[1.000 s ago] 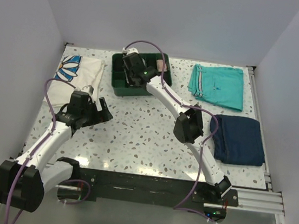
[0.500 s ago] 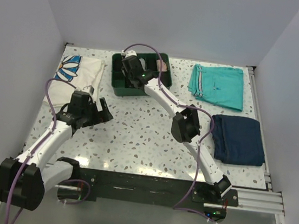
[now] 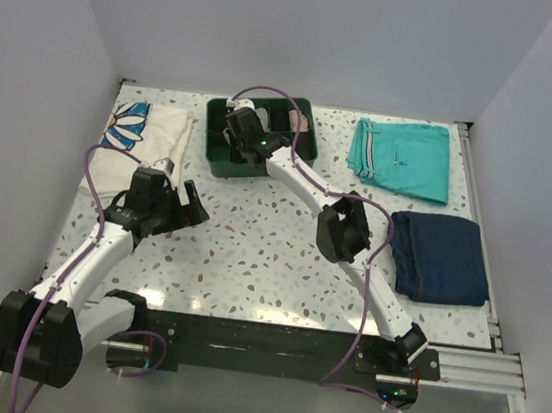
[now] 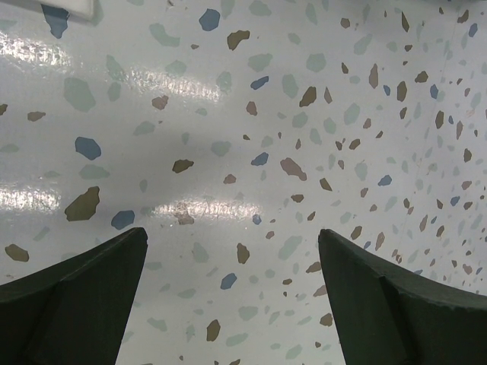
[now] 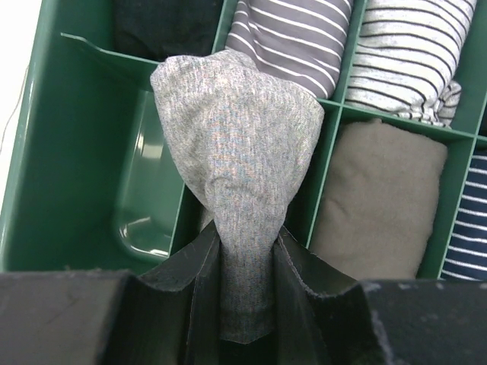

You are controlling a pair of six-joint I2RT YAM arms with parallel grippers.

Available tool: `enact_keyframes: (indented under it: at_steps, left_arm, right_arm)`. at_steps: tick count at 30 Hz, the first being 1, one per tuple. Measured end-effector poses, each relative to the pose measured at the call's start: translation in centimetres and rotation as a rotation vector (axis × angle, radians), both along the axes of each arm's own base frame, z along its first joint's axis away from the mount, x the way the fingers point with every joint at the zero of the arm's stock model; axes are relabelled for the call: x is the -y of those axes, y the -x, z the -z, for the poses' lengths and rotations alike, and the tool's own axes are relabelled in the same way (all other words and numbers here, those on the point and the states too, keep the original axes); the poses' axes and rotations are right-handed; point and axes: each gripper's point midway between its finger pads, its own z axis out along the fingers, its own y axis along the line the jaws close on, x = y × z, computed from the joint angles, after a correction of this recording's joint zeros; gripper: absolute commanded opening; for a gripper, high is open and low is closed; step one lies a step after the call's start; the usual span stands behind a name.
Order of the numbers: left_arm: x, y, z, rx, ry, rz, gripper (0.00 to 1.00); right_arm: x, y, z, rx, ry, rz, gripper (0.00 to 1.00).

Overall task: Roll the underwear
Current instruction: Place the underwear in the storage box.

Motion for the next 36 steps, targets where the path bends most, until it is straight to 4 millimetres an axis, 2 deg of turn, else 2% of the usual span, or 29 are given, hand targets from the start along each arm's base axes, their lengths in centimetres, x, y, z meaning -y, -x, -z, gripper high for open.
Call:
enact_keyframes:
  at_steps: [4,10,14,21,26,31,36]
  left_arm:
    - [0.0,0.0,0.0,0.000,0.000,0.000,1.00]
    - [0.0,0.0,0.0,0.000,0.001,0.000,1.00]
    - [0.0,0.0,0.0,-0.001,0.002,0.002,1.00]
    - [0.1,0.0,0.0,-0.001,0.004,0.004,1.00]
    - [0.2,0.1,0.0,-0.001,0.010,0.009,1.00]
    - [0.3,0.1,0.0,0.000,0.013,0.012,1.00]
    - [0.3,-0.1,-0.1,0.006,0.014,0.012,1.00]
  right_arm:
    - [0.5,0.4,-0.2,-0.013,-0.017,0.009,0.01]
    - [2.4,2.4,-1.7,-0.041,-0.008,0.025,0.01]
    - [2.9,2.5,-2.7,-0.042,-0.015,0.034,0.01]
    - [3.6,3.0,-3.0,-0.077,-0.005,0.039,0.01]
    - [3.2,3.2,-4.3,-0.083,-0.021,0.018,0.02]
    - [1.8,2.2,-6.0,-0.056,-0.062,-0.004,0.02]
    - [2.1,2.5,-5.7,-0.070,-0.047,0.001,0.01]
